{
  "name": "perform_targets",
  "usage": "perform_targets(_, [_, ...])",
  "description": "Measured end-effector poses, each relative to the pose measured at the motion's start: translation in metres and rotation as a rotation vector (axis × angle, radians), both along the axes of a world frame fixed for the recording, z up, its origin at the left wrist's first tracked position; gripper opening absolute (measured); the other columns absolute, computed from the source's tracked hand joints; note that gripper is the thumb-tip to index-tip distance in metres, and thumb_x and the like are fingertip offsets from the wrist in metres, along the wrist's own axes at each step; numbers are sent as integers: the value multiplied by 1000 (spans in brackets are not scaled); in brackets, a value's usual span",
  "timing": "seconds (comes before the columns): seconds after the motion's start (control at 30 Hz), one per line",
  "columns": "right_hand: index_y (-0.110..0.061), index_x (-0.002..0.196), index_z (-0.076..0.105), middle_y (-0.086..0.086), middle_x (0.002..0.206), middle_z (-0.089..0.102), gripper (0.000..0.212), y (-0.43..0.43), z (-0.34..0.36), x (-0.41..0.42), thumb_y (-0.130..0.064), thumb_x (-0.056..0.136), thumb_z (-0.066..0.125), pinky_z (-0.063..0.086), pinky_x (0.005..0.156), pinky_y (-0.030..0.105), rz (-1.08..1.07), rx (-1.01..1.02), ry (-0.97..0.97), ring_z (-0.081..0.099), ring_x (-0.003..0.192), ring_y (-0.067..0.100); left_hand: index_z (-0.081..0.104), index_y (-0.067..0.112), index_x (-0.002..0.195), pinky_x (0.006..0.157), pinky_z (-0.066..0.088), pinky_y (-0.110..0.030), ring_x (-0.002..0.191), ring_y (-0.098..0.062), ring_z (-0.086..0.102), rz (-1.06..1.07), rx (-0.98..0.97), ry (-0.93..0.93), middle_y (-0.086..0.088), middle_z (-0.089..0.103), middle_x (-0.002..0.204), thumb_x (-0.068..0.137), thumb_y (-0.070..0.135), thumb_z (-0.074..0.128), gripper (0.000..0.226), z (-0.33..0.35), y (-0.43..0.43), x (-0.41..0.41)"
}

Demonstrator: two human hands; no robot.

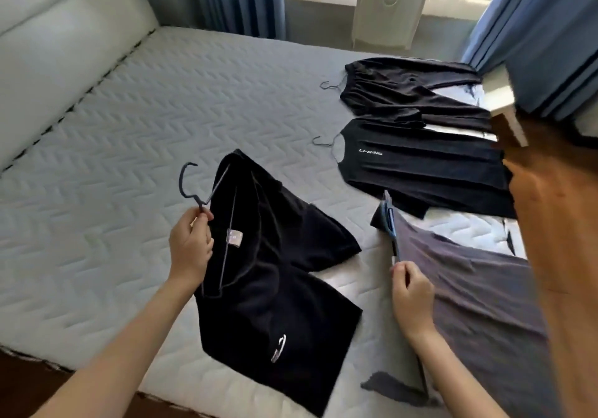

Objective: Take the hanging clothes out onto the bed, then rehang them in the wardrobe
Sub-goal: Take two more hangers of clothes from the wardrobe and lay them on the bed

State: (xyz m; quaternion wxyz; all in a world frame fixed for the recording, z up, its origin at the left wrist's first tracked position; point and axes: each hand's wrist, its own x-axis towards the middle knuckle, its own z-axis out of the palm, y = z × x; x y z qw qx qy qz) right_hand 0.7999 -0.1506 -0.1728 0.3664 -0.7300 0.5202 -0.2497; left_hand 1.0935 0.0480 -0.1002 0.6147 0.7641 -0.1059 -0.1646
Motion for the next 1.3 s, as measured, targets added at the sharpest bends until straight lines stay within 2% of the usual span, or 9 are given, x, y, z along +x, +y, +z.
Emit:
perform_targets(0.1, [-9,61,37,2,51,41,38,30,-60,77,-4,97,47,28,49,20,14,32,36,38,49,10,52,23,74,41,25,-22,40,-14,29,50,158,-36,-2,30,54,94,16,39,25,-76,29,85])
perform_targets(0.2, [-10,64,36,-1,53,38,35,56,-125,142,-5,97,45,26,52,32,20,92,65,33,48,11,55,23,77,60,36,-41,60,-24,41,102,328,-116,3,44,60,89,23,40,19,-157,60,155])
perform_targets(0.37, [-11,65,34,2,54,40,34,83,-222,207,-8,99,40,29,54,37,14,159,143,35,51,18,57,11,89,71,38,-39,75,-27,50,184,448,-177,-15,57,80,94,20,38,22,-256,108,235])
perform_targets(0.5, [-13,65,33,2,53,42,35,92,-268,226,-8,99,41,28,55,35,-3,98,202,38,51,21,58,5,97,74,31,-32,86,-23,47,234,533,-179,-11,56,91,98,16,33,27,-309,141,277])
perform_targets(0.73, [-9,65,36,5,54,43,35,104,-298,232,-8,99,42,28,49,30,-10,58,254,39,51,19,54,2,105,75,32,-35,95,-34,52,293,628,-102,-15,56,98,99,21,30,32,-365,180,322])
perform_targets(0.87, [-7,66,39,4,56,43,33,112,-312,240,-9,100,41,26,57,37,-4,64,322,39,57,31,51,-3,103,73,32,-35,97,-39,54,241,670,-17,-23,55,96,101,21,33,30,-396,183,323])
perform_targets(1.1, [0,74,45,14,64,47,25,110,-322,242,-8,97,42,34,59,39,63,-24,485,45,61,36,62,-1,99,81,40,-40,93,-40,55,225,873,-201,-24,56,105,99,22,42,30,-405,188,325])
perform_targets(1.23, [5,80,52,21,76,50,18,105,-324,235,-7,94,47,41,57,40,156,-192,629,50,71,40,56,10,75,67,39,-34,75,-29,55,243,868,-207,-17,61,90,96,30,48,30,-405,194,328])
perform_targets(1.3, [5,82,53,22,76,50,17,104,-324,233,-7,94,48,42,57,41,183,-205,657,49,72,40,60,10,77,67,40,-34,79,-32,59,219,895,-194,-16,63,88,95,33,47,32,-406,196,328])
